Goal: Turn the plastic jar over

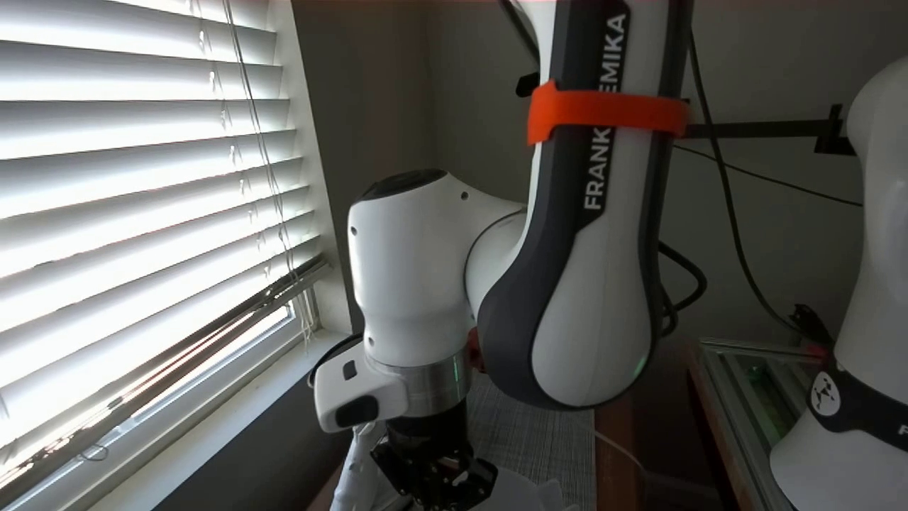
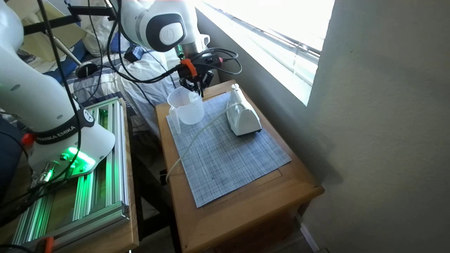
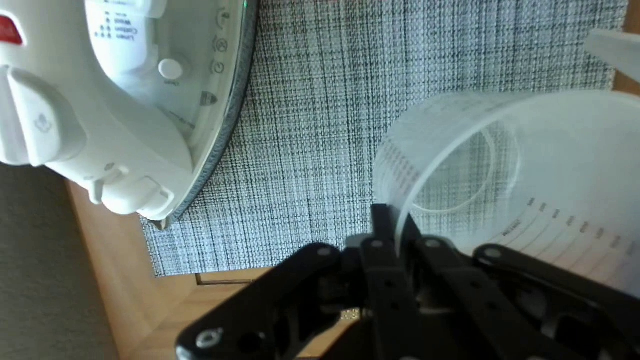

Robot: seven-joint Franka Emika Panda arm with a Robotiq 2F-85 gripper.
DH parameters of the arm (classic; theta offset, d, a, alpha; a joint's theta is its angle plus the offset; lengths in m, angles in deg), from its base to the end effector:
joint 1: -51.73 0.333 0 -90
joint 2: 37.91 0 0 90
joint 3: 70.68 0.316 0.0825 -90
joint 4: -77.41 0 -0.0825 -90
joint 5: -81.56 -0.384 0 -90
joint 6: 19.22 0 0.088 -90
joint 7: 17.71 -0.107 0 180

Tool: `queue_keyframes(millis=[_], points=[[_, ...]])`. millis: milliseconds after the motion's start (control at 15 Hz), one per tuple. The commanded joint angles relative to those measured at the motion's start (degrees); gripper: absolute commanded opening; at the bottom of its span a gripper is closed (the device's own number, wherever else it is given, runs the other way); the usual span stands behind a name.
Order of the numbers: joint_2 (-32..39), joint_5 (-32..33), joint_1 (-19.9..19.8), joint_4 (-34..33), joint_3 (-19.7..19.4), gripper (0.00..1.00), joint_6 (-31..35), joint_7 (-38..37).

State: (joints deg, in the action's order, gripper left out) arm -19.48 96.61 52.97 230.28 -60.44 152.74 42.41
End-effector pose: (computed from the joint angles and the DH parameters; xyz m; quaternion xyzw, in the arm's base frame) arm 0.3925 0.1064 0.1366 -0.7316 -0.6815 -0.0142 0.0029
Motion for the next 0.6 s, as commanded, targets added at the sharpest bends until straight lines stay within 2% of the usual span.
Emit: queue_keyframes(millis=[0, 133, 267, 533], points=[[1.54, -0.99, -8.48, 1.64, 6.27, 0.01, 7.22, 5.22], [2.83, -1.55, -14.61, 2.56, 11.89, 0.01, 11.03, 9.36], [5.2, 0.57, -22.64, 3.2, 18.84, 0.01, 15.16, 12.51], [9.09, 6.47, -35.17, 3.89, 27.85, 0.01, 18.04, 16.44]])
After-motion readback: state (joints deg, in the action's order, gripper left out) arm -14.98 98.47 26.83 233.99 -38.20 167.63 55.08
